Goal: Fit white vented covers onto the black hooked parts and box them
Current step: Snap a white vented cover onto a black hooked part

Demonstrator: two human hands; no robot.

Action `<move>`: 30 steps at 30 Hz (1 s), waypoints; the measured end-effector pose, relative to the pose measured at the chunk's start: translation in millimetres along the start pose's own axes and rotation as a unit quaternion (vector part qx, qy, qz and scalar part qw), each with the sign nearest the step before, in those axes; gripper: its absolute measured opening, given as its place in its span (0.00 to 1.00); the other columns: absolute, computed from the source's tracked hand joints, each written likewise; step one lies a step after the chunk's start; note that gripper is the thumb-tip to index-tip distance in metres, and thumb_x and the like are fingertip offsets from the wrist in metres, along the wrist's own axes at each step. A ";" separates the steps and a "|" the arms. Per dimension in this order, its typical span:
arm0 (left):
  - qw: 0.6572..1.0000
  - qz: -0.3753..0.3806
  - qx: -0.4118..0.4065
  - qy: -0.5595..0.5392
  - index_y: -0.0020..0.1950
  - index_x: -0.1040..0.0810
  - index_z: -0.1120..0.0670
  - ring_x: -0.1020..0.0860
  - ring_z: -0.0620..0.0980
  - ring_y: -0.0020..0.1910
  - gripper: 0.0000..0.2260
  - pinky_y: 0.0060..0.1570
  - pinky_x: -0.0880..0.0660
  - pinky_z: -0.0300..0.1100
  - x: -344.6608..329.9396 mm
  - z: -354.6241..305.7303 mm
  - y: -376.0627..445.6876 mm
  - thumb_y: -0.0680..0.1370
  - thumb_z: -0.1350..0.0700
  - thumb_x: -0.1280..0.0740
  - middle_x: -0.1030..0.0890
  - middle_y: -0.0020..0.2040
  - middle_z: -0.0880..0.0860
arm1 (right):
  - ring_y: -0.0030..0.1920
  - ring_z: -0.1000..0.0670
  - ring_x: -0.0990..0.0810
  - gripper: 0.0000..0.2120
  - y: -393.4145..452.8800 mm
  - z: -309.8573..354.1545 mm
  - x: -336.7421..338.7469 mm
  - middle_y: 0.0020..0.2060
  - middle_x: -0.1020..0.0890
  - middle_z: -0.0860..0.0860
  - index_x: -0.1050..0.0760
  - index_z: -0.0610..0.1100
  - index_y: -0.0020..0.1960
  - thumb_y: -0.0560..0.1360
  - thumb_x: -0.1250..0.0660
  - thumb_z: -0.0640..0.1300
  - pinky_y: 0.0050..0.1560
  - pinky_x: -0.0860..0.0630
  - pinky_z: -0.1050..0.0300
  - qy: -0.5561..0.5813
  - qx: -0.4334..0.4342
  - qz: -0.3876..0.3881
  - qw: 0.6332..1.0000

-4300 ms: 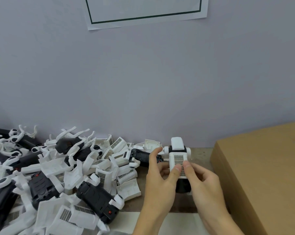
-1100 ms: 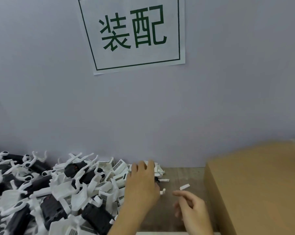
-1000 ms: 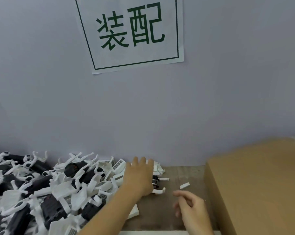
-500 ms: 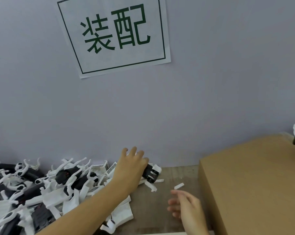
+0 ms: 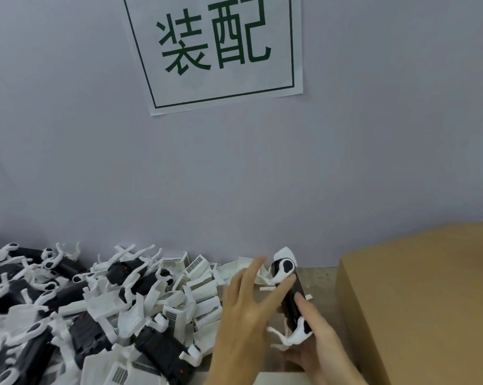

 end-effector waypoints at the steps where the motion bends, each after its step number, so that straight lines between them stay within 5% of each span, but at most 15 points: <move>1: 0.998 -0.031 0.037 -0.034 0.74 0.31 0.38 0.34 0.51 0.70 0.52 0.61 0.27 0.48 -4.0 3.3 -9.0 0.56 0.76 0.34 0.35 0.76 0.53 | 0.43 0.45 0.16 0.14 3.3 4.5 4.3 0.43 0.13 0.43 0.15 0.44 0.40 0.70 0.29 0.54 0.50 0.22 0.45 0.017 0.012 -0.033 0.999; 4: 0.969 -0.060 0.183 -0.153 0.74 0.32 0.37 0.31 0.42 0.69 0.42 0.66 0.31 0.37 -10.2 22.1 -24.8 0.70 0.76 0.39 0.32 0.73 0.45 | 0.45 0.41 0.20 0.17 14.9 8.8 26.9 0.37 0.17 0.41 0.21 0.36 0.47 0.77 0.32 0.51 0.60 0.23 0.40 -0.020 0.033 -0.124 0.991; 6: 0.924 -0.083 0.287 -0.238 0.60 0.23 0.41 0.22 0.42 0.56 0.27 0.55 0.27 0.32 -12.1 45.1 -32.0 0.76 0.73 0.37 0.19 0.54 0.41 | 0.49 0.40 0.19 0.18 14.7 11.1 33.8 0.42 0.18 0.41 0.21 0.39 0.50 0.80 0.36 0.54 0.61 0.24 0.39 -0.056 0.060 -0.146 0.986; 8: 0.876 -0.063 0.376 -0.296 0.45 0.19 0.45 0.19 0.43 0.44 0.17 0.43 0.26 0.33 -19.9 63.1 -40.9 0.79 0.68 0.36 0.16 0.40 0.45 | 0.49 0.49 0.18 0.15 0.8 22.7 29.5 0.41 0.16 0.50 0.19 0.49 0.50 0.81 0.39 0.56 0.54 0.22 0.45 -0.147 0.125 -0.151 0.970; 10: 0.834 -0.011 0.423 -0.353 0.40 0.16 0.49 0.18 0.42 0.42 0.14 0.42 0.27 0.34 -35.8 63.4 -47.4 0.82 0.60 0.35 0.15 0.40 0.44 | 0.41 0.60 0.20 0.11 -12.7 32.6 17.7 0.37 0.17 0.58 0.21 0.54 0.47 0.80 0.39 0.57 0.43 0.27 0.57 -0.223 0.181 -0.141 0.948; 14: 0.734 0.040 0.460 -0.498 0.41 0.13 0.44 0.16 0.42 0.42 0.15 0.44 0.22 0.36 -57.0 49.5 -45.5 0.74 0.39 0.37 0.14 0.41 0.47 | 0.44 0.62 0.22 0.06 -25.1 33.0 -21.7 0.42 0.20 0.54 0.25 0.58 0.47 0.73 0.33 0.59 0.39 0.29 0.68 -0.386 0.243 -0.086 0.886; 17: 0.670 0.018 0.493 -0.555 0.42 0.13 0.43 0.15 0.45 0.43 0.14 0.40 0.21 0.36 -63.2 52.6 -47.9 0.69 0.39 0.35 0.13 0.43 0.50 | 0.49 0.64 0.24 0.13 -30.1 30.9 -34.2 0.46 0.23 0.59 0.27 0.64 0.48 0.66 0.31 0.62 0.44 0.29 0.73 -0.424 0.280 -0.066 0.859; 20: 0.616 -0.022 0.527 -0.585 0.48 0.13 0.51 0.15 0.54 0.52 0.20 0.53 0.19 0.51 -65.6 62.4 -52.6 0.68 0.39 0.33 0.13 0.50 0.57 | 0.52 0.63 0.24 0.19 -32.2 30.8 -40.7 0.51 0.27 0.66 0.29 0.68 0.52 0.63 0.30 0.65 0.47 0.29 0.73 -0.454 0.293 -0.050 0.840; 22: 0.628 -0.022 0.528 -0.571 0.50 0.13 0.50 0.15 0.56 0.51 0.24 0.54 0.19 0.55 -68.5 66.9 -55.4 0.66 0.35 0.34 0.14 0.50 0.56 | 0.51 0.63 0.23 0.20 -31.7 33.6 -39.6 0.51 0.25 0.65 0.28 0.69 0.52 0.63 0.25 0.60 0.47 0.30 0.75 -0.440 0.304 -0.050 0.843; 26: 0.672 -0.008 0.522 -0.525 0.37 0.16 0.35 0.18 0.39 0.34 0.14 0.29 0.26 0.29 -70.0 70.8 -60.0 0.66 0.33 0.40 0.15 0.36 0.43 | 0.52 0.64 0.21 0.24 -29.6 33.3 -33.9 0.51 0.21 0.66 0.26 0.68 0.54 0.59 0.26 0.62 0.48 0.30 0.76 -0.419 0.305 -0.042 0.854; 30: 0.764 0.022 0.462 -0.450 0.39 0.18 0.56 0.24 0.42 0.30 0.30 0.32 0.27 0.35 -67.6 70.7 -51.5 0.71 0.32 0.45 0.20 0.30 0.50 | 0.44 0.67 0.19 0.23 -25.4 28.5 -31.2 0.41 0.17 0.67 0.28 0.78 0.49 0.60 0.28 0.58 0.40 0.28 0.77 -0.435 0.286 -0.042 0.853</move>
Point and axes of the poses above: each hand's wrist, its own y-axis towards the middle knuckle, its own x-axis out of the back of the hand, z = x × y, the point moved 9 cm from there along y, towards the middle knuckle
